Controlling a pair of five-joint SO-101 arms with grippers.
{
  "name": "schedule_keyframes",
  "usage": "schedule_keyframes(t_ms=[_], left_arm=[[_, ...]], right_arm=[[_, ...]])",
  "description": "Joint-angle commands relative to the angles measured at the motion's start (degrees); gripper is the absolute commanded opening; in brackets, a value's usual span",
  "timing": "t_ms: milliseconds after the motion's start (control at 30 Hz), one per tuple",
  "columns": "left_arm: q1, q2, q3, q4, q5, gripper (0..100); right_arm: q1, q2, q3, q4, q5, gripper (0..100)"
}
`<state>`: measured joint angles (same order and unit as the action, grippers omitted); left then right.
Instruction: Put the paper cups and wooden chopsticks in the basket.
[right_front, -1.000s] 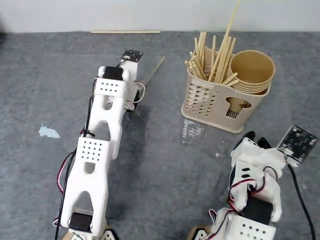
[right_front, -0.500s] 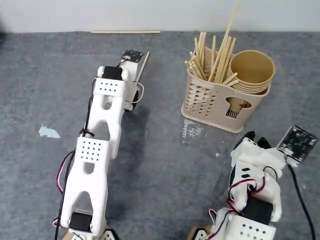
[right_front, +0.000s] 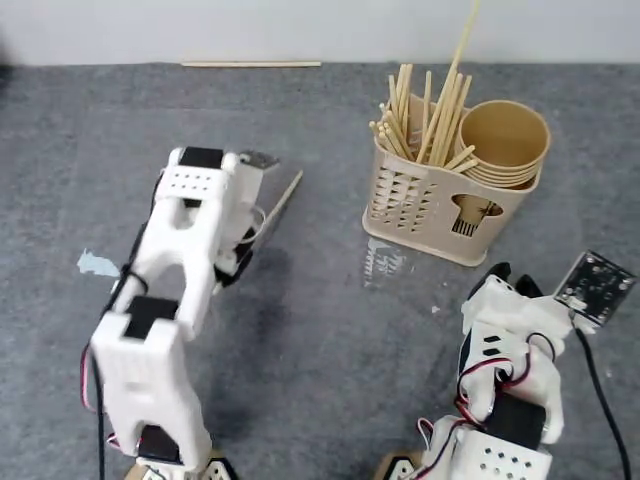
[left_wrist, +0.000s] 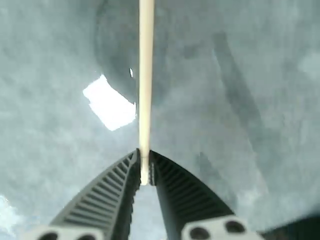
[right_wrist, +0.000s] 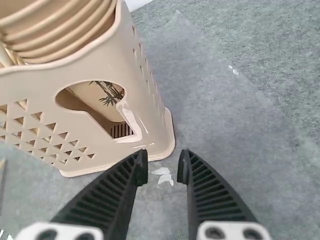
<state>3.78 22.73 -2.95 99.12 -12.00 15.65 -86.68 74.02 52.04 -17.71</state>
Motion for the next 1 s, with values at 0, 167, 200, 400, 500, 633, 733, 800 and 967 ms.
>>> schedule_keyframes(t_ms=[0, 167, 200, 400, 500, 633, 733, 800, 967], left_arm=[[-0.4, -12.4, 10.2, 1.2, -1.9, 1], [0.0, -21.8, 19.9, 1.2, -1.6, 9], [0.0, -23.4, 20.7, 1.2, -1.5, 14], [0.2, -30.3, 17.8, 1.2, -1.5, 30], [2.5, -30.4, 14.1, 0.1, -1.4, 30], [5.4, -26.6, 13.8, -9.1, 4.4, 30], [6.2, -20.7, 13.3, -15.9, 6.5, 30], [7.1, -16.2, 12.4, -18.5, 6.3, 30], [7.9, -4.5, 4.4, -20.0, 6.6, 30]], right_arm=[[-0.2, -0.7, -0.2, -0.6, -0.4, 11.1], [-0.3, -0.7, -0.2, -0.6, -0.4, 11.1], [-0.3, -0.7, -0.2, -0.6, -0.4, 11.1], [-0.2, -0.7, -0.2, -0.6, -0.4, 11.1], [-0.2, -0.7, -0.2, -0.6, -0.4, 11.1], [-0.3, -0.7, -0.2, -0.6, -0.4, 11.1], [-0.2, -0.7, -0.2, -0.5, -0.4, 11.1], [-0.4, -0.7, -0.2, -0.5, -0.4, 11.1], [-0.5, -0.7, -0.2, -0.5, -0.4, 11.1]])
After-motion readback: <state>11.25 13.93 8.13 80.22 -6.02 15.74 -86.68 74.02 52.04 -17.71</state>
